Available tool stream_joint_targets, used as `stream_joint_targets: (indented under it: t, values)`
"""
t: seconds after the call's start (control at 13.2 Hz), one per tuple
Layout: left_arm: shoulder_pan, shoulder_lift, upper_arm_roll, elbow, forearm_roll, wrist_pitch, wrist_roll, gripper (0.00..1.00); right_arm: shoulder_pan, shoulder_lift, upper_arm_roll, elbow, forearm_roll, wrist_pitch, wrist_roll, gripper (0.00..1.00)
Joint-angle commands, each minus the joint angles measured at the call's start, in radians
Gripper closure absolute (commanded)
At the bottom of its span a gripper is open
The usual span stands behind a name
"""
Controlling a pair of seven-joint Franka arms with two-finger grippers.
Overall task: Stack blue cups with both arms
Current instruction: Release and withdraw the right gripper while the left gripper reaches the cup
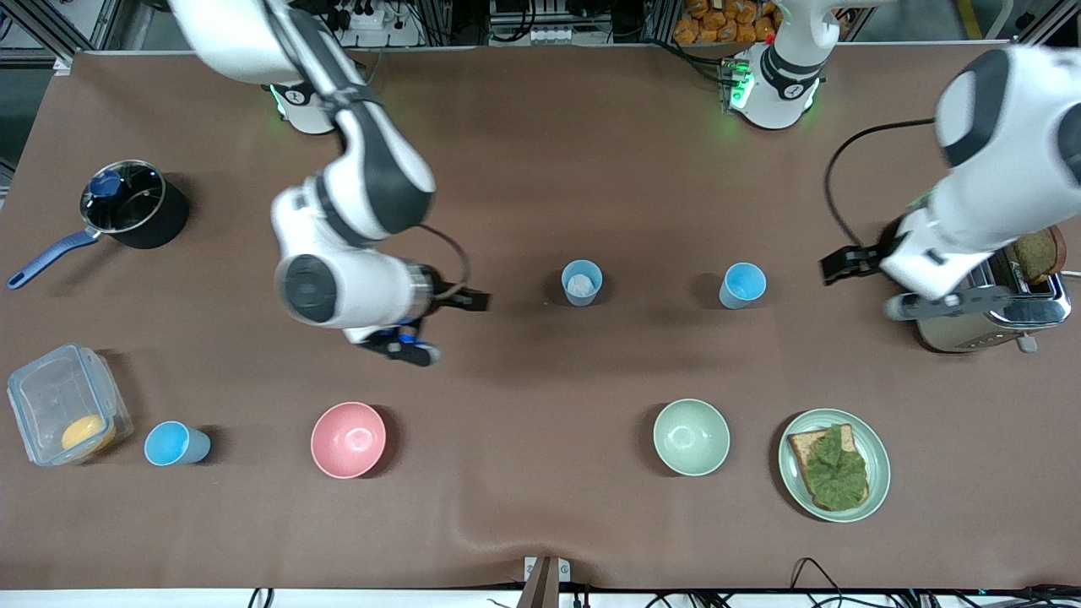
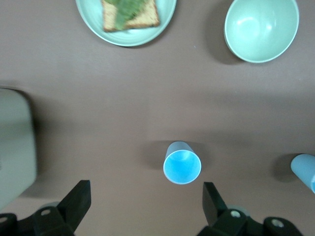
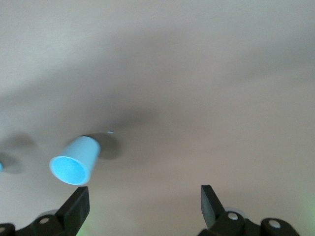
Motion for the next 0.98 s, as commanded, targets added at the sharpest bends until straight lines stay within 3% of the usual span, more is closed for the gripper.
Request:
stream_joint_targets:
  t: [0.0, 0.38, 0.68, 0.91]
  values:
    - [-0.003, -0.043, -0.017, -0.174, -0.013, 0.161, -0.020, 0.00, -0.122, -0.029, 0.012, -0.029, -0.050, -0.073, -0.096, 0.00]
    - [-0.075, 0.028, -0.023, -0.310, -0.045, 0.424, -0.049, 0.00, -0.283, -0.049, 0.011, -0.032, -0.254, -0.127, -0.279, 0.00]
    - [-0.127, 0.058, -0.026, -0.363, -0.044, 0.505, -0.121, 0.00, -0.374, -0.101, 0.009, -0.030, -0.302, -0.154, -0.446, 0.00]
    - [-0.129, 0.058, -0.046, -0.444, -0.038, 0.602, -0.131, 0.00, -0.395, -0.235, 0.009, -0.124, -0.371, -0.116, -0.462, 0.00]
